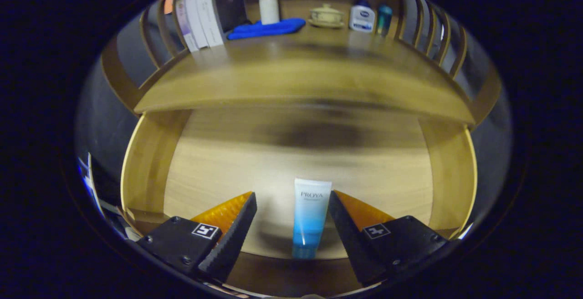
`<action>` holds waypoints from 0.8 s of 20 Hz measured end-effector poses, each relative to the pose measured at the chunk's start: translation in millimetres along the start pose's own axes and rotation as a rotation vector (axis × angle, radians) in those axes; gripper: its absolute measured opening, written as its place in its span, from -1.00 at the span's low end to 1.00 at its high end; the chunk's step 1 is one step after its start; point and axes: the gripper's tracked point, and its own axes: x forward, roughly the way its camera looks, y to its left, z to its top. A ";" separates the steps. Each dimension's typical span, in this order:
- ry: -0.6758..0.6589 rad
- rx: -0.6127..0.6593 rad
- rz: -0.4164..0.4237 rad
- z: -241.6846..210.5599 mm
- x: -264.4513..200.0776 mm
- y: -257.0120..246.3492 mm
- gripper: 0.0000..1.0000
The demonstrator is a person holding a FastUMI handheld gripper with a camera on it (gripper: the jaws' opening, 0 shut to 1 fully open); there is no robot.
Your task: Pull open the drawer, take out the items inside it, and place them on the countertop above the cabinet.
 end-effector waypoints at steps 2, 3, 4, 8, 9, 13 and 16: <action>0.064 0.025 -0.012 -11.0 5.3 -1.9 0.96; 0.070 0.033 -0.025 -10.9 5.9 -5.5 0.90; 0.075 0.032 -0.050 -9.9 7.3 -9.4 0.89; 0.148 0.023 -0.075 -23.2 16.7 -14.8 0.49; 0.137 0.017 -0.079 -20.3 15.9 -17.3 0.27; 0.129 0.008 -0.067 -21.8 15.9 -17.0 0.04; 0.105 0.006 -0.056 -20.8 10.6 -13.6 -0.01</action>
